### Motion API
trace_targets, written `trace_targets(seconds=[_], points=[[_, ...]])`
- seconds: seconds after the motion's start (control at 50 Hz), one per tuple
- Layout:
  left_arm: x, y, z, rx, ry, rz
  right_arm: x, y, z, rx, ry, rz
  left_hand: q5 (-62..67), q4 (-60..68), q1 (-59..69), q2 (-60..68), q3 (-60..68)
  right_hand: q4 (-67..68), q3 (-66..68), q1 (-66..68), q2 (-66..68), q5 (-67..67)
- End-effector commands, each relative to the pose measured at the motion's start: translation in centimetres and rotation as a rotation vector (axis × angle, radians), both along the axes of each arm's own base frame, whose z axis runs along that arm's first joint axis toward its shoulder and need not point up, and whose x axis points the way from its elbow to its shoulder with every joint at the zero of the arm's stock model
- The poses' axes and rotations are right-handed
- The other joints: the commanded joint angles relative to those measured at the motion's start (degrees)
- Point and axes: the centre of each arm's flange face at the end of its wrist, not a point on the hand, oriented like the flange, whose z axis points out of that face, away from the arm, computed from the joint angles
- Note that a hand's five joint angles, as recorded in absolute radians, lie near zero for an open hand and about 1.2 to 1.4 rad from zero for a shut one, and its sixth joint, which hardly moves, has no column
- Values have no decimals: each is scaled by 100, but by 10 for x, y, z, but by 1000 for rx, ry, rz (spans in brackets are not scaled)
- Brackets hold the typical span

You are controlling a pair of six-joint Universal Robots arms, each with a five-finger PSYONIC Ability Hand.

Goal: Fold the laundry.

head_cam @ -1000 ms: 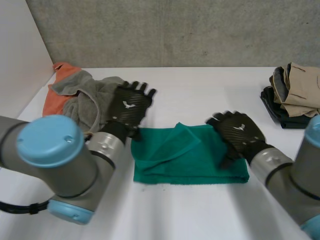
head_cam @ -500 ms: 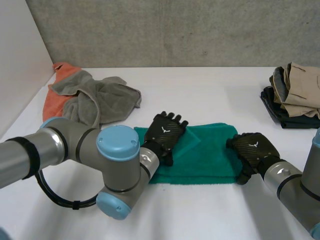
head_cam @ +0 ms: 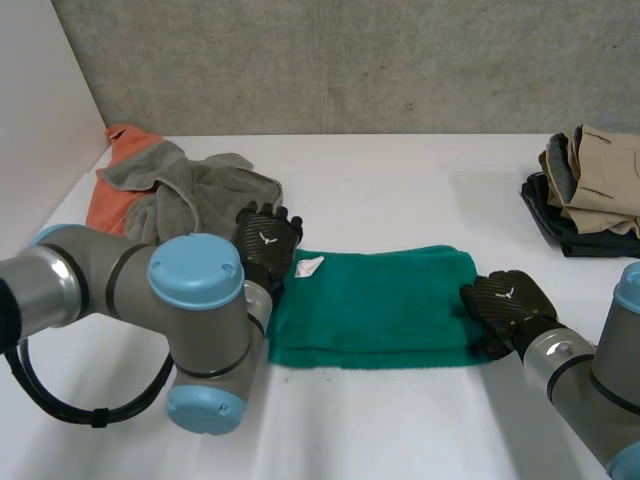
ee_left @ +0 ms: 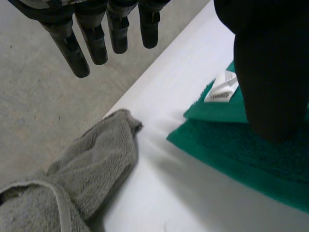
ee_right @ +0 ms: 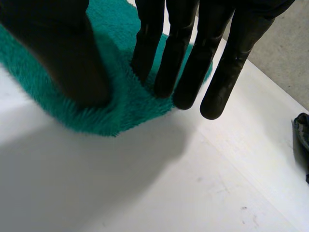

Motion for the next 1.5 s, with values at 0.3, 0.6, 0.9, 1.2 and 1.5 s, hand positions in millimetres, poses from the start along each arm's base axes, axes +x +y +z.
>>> trace_targets(seconds=[0.3, 0.6, 0.9, 1.2, 1.5], points=[[53, 7, 45, -10, 94, 99, 87, 31, 70, -536, 299, 383, -268, -165, -105, -160, -200, 1756, 1712, 2886, 1715, 1974], [54, 5, 51, 10, 187, 109, 142, 94, 28, -368, 29, 549, -201, -98, -38, -93, -132, -5244, -5288, -4114, -5285, -5026], [-22, 41, 43, 110, 314, -186, 68, 1, 72, 69, -388, 43, -66, 37, 96, 42, 2, -5244, -5288, -4114, -5285, -5026], [-9, 40, -21, 376, 50, -30, 80, -21, 5, 279, -167, 55, -16, 88, 147, 93, 53, -5244, -5288, -4114, -5285, -5026], [-14, 59, 79, 241, 229, -227, 77, 3, 68, -20, -203, 146, -50, 53, 113, 58, 19, -5244, -5288, -4114, -5285, -5026]])
